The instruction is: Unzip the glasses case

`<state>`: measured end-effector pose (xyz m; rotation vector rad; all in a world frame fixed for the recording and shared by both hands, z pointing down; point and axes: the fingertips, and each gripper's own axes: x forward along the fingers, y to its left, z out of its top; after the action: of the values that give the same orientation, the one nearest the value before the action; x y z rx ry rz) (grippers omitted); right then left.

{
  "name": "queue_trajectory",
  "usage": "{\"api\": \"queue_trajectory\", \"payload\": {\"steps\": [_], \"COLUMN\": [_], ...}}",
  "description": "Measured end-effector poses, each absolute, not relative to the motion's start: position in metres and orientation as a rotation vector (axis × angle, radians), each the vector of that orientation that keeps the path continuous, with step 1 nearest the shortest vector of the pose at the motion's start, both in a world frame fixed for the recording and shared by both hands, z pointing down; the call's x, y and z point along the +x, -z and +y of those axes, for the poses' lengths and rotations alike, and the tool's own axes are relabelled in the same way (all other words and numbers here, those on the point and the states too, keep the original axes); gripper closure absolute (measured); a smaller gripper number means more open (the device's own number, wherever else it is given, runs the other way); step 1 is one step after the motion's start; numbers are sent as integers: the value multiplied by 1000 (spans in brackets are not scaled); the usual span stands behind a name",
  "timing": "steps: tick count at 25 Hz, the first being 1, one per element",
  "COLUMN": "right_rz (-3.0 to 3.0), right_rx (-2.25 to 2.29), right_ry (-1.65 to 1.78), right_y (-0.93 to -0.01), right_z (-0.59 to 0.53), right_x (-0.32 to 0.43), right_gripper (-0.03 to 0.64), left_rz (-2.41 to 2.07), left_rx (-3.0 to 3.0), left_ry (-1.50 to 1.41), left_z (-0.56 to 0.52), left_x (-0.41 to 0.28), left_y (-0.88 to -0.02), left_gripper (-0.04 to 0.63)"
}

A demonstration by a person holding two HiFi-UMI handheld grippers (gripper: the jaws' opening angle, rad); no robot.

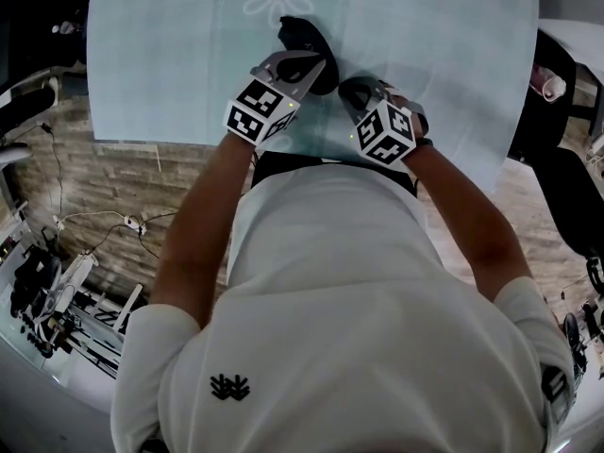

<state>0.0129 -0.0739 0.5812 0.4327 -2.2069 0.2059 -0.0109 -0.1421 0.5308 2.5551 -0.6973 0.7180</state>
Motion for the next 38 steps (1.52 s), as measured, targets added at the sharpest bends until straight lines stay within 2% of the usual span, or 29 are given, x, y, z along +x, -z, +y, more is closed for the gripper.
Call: {"api": "queue_trajectory", "payload": {"steps": [38], "right_rz": [-2192], "right_rx": [289], "right_ry": [-111], "right_y": [-575], "right_z": [-122], "right_x": [20], "right_gripper": [615], "left_rz": [-598], "left_rx": [2552], "left_ry": [-642], "left_z": [-140], "left_x": [-9], "left_y": [-527], "left_gripper": [545]}}
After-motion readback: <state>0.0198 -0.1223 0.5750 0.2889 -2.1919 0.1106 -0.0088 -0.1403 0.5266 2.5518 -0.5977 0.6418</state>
